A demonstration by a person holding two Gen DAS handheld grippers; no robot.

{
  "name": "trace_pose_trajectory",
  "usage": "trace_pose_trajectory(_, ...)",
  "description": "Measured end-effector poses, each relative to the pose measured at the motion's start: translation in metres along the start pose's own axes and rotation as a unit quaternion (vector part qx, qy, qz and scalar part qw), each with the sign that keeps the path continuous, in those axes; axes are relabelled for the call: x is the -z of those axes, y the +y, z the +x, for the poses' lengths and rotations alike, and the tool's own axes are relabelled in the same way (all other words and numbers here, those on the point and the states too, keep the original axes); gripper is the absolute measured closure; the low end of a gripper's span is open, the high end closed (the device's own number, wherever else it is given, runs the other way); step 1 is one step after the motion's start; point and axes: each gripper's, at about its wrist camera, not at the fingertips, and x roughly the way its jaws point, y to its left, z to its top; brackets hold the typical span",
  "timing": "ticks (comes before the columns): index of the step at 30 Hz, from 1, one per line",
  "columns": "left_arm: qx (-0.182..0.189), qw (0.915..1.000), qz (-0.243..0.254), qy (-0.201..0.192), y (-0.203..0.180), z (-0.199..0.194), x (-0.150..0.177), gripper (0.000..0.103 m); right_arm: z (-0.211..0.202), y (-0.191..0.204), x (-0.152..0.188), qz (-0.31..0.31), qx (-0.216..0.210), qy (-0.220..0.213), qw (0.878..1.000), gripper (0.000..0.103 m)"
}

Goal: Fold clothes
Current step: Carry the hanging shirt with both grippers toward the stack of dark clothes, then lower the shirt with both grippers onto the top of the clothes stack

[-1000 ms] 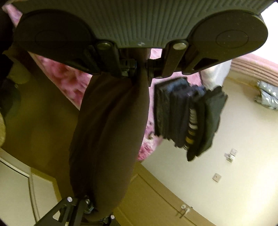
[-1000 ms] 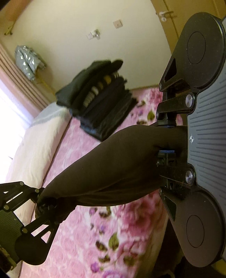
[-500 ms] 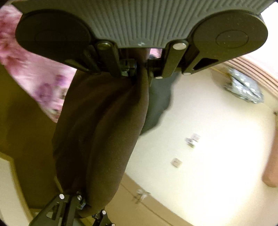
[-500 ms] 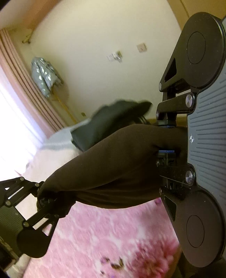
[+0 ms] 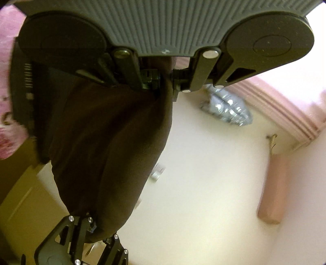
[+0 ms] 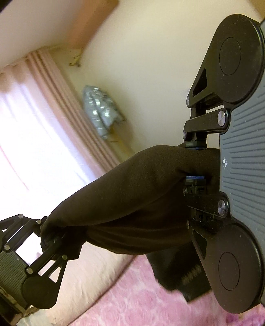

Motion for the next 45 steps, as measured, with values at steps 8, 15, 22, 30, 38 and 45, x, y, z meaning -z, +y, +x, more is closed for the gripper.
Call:
trace_pose_trajectory(8, -0.051, 0.9933, 0.006, 0.103, 0.006, 0.103, -0.025, 0.096, 0.124, -0.083, 0.050, -0.029, -0.024, -0.104, 0.994, 0.083)
trace_pose_trajectory(15, 0.064, 0.9781, 0.032, 0.195, -0.145, 0.119, 0.022, 0.096, 0.182, -0.004, 0.142, -0.077, -0.103, -0.114, 0.985, 0.083)
trace_pose_trajectory(22, 0.106, 0.9684, 0.049, 0.220, -0.229, 0.108, 0.045, 0.096, 0.180, 0.063, 0.204, -0.092, -0.171, -0.065, 0.979, 0.083)
trace_pose_trajectory(30, 0.109, 0.9711, 0.019, 0.212, -0.205, 0.132, 0.046, 0.096, 0.162, 0.058, 0.192, -0.106, -0.133, -0.043, 0.984, 0.083)
trace_pose_trajectory(38, 0.110, 0.9716, 0.019, 0.209, -0.209, 0.131, 0.042, 0.096, 0.133, 0.075, 0.217, -0.080, -0.133, -0.003, 0.988, 0.088)
trace_pose_trajectory(45, 0.107, 0.9703, -0.018, 0.216, -0.196, 0.128, 0.048, 0.097, 0.119, 0.057, 0.222, -0.063, -0.101, -0.045, 0.992, 0.039)
